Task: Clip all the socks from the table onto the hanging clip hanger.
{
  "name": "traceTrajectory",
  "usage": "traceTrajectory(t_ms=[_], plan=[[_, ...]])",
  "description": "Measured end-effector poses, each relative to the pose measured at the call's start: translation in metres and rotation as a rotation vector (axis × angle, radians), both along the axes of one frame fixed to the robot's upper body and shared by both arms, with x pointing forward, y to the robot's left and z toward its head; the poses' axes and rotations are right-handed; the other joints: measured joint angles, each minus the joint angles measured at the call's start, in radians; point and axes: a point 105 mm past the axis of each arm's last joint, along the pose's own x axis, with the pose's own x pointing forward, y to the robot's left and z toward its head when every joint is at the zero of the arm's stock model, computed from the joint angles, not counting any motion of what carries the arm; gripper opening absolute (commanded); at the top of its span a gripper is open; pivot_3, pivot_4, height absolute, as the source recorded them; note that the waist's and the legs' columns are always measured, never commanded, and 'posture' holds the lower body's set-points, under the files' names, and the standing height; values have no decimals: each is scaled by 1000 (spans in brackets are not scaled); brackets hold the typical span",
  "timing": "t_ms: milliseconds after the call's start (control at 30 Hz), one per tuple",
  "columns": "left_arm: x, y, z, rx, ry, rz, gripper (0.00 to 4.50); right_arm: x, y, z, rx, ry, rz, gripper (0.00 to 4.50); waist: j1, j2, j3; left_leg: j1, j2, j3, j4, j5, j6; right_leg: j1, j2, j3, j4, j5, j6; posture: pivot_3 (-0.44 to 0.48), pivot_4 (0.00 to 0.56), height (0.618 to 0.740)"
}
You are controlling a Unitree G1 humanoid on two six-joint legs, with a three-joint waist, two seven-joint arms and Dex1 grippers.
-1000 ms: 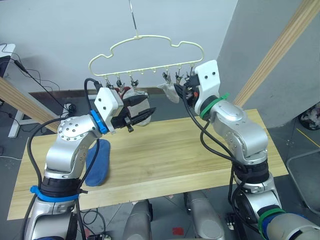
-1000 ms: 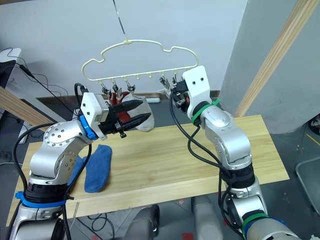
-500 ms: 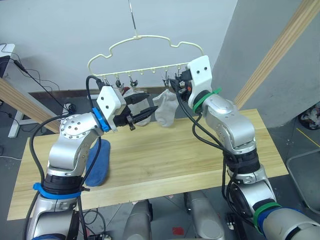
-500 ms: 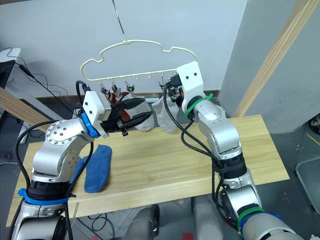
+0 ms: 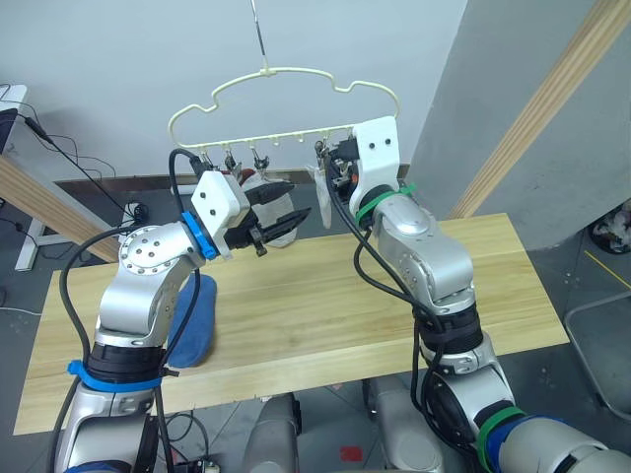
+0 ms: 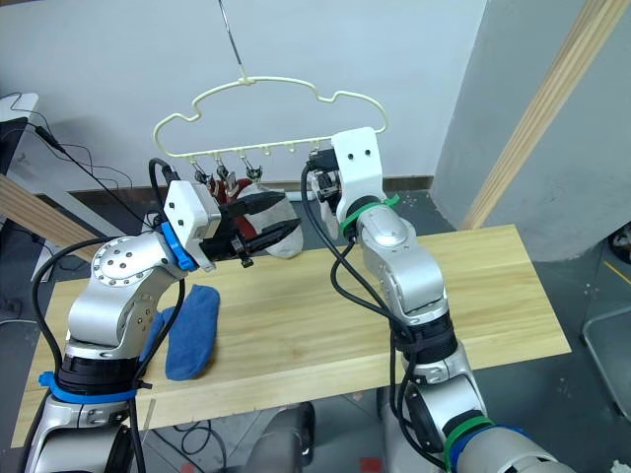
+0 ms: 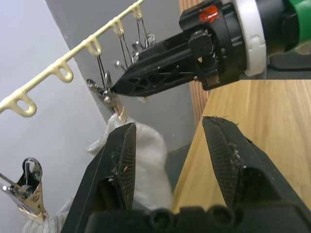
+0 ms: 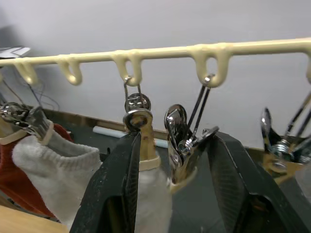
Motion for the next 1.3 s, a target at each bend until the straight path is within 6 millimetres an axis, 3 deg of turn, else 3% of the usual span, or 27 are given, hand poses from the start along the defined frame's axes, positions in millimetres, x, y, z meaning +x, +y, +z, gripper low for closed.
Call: traceTrajectory(t_ms=[467, 767, 1300], plan=[[0, 0, 0, 14, -23, 3, 2402, -1, 3, 2, 20, -23, 11, 2110, -1, 0, 0, 0, 0, 1, 0, 0, 0, 0, 0, 0, 0, 0, 0, -154, 294, 740], [-1, -1, -1, 20, -28, -6, 2402, 6, 7, -7, 16, 0, 33, 2110, -1, 0, 0, 0, 0, 1, 0, 0, 0, 0, 0, 0, 1, 1, 0, -152, 294, 740], [-1, -3, -5, 26, -18, -10, 2402, 13, 6, 3, 34, -45, 25, 2110, -1, 0, 0, 1, 0, 1, 0, 0, 0, 0, 0, 0, 1, 1, 0, -147, 291, 740]])
